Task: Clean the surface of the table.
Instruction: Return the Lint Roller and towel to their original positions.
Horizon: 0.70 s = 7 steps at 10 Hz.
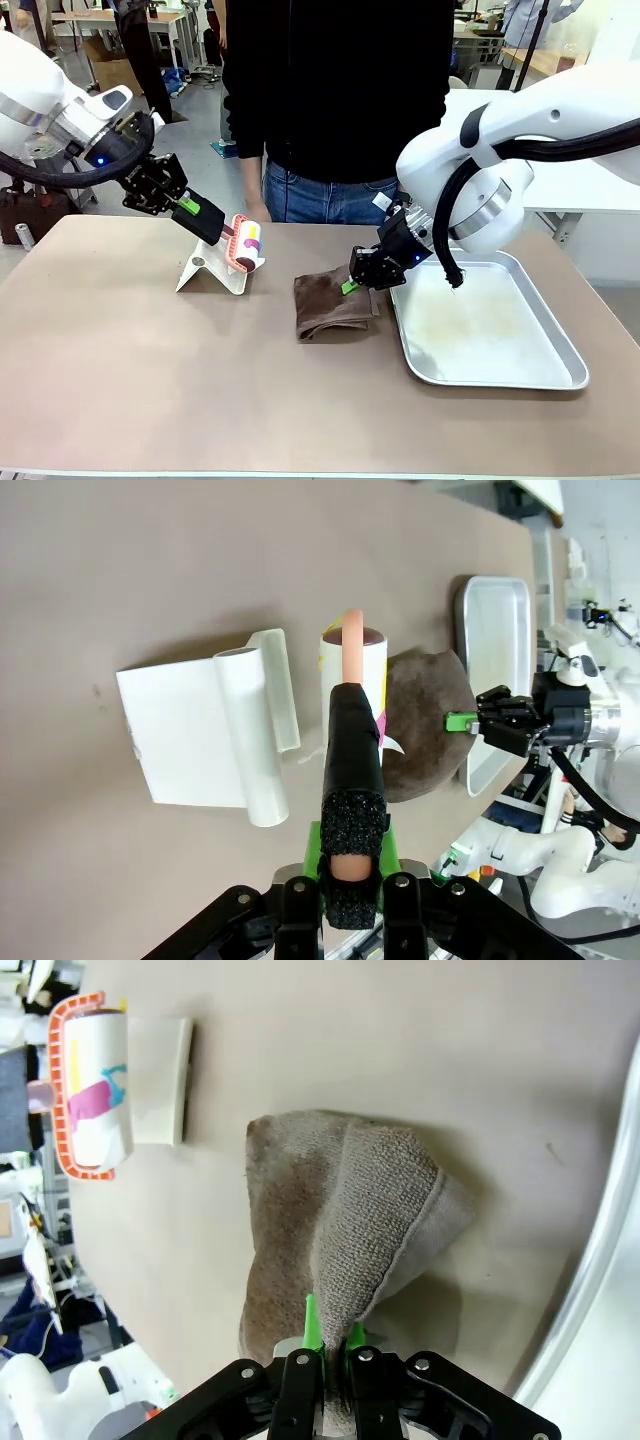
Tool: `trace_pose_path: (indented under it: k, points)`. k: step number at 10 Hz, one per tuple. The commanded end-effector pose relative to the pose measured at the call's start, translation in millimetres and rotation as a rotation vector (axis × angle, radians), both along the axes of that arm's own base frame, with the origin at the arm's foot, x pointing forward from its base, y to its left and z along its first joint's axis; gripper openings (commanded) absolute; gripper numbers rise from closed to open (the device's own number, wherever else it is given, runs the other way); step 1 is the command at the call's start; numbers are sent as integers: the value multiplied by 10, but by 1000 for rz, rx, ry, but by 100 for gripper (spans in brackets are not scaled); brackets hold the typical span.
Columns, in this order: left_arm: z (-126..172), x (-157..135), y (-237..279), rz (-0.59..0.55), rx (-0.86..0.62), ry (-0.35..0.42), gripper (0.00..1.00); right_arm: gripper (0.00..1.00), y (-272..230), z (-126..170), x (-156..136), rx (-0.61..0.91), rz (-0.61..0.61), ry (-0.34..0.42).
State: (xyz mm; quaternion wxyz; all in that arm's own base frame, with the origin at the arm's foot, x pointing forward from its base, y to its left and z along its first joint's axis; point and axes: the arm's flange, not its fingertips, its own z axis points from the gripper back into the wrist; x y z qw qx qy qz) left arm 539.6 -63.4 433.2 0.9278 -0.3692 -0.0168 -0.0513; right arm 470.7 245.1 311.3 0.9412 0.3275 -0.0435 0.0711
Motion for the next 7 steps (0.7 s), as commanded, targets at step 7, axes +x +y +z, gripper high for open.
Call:
trace_pose_path:
  k: [7]
  points:
    - [-75, 114, -253, 13, 151, 82, 22, 7, -69, -6, 101, 16, -8, 24]
